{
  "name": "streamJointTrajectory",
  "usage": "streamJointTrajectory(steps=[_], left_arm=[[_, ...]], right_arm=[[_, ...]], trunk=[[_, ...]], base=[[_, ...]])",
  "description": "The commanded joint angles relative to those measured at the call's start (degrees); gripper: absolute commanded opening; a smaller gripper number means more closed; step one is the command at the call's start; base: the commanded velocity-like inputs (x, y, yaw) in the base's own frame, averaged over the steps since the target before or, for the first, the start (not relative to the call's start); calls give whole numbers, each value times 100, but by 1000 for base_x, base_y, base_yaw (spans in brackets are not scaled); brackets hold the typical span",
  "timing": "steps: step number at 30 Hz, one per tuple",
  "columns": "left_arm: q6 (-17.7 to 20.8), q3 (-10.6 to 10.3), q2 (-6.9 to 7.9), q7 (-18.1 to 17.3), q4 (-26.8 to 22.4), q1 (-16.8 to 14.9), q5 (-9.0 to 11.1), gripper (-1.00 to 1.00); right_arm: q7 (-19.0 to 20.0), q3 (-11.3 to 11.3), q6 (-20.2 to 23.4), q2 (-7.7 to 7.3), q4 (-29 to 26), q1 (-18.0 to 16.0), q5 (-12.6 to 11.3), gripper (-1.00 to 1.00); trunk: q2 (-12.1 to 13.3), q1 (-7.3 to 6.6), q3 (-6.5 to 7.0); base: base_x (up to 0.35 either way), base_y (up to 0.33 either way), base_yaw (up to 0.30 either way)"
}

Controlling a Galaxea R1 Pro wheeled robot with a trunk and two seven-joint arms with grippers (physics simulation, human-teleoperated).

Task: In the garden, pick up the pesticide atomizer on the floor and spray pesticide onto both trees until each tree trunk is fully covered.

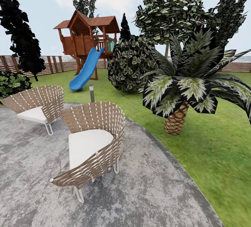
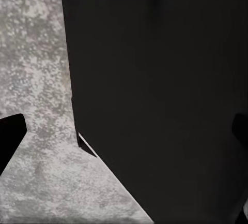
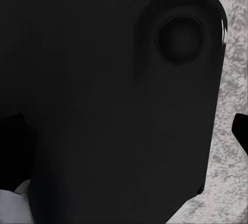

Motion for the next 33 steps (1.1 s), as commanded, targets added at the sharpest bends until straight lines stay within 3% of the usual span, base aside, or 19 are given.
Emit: streamJointTrajectory(steps=[1, 8, 20, 21, 26, 29, 33], left_arm=[[12, 1, 6, 7, -6, -2, 0, 100], [-35, 32, 183, 41, -90, -125, 87, 100], [-234, 173, 518, 47, -481, -522, 178, 100], [-608, 270, 521, 49, -1885, -670, 178, 100], [-755, 425, 523, 61, -2144, -1071, 178, 100], [-772, 554, 534, 78, -2170, -1398, 179, 100], [-807, 647, 532, 59, -2178, -1520, 169, 100]], right_arm=[[2, -1, -2, -1, -30, 1, 0, 100], [-9, -18, -11, -81, -256, 1, 0, 100], [-18, -28, -209, -458, -644, -5, 5, 100], [-22, -30, -1065, -574, -2512, -9, 6, 100], [-175, -37, -2063, -592, -2862, -43, 1, 100], [-214, -38, -2254, -632, -3248, -80, 0, 100], [-195, -33, -2307, -677, -3463, -92, 5, 100]], trunk=[[-2, 0, -4], [-2, 0, -4], [-2, 0, -4], [-2, 0, -4], [-2, 0, -4], [-2, 0, -4], [-2, 0, -4]], base=[[0, 0, 0], [0, 0, 0], [0, 0, 0], [0, 0, 0], [0, 0, 0], [0, 0, 0], [0, 0, 0]])
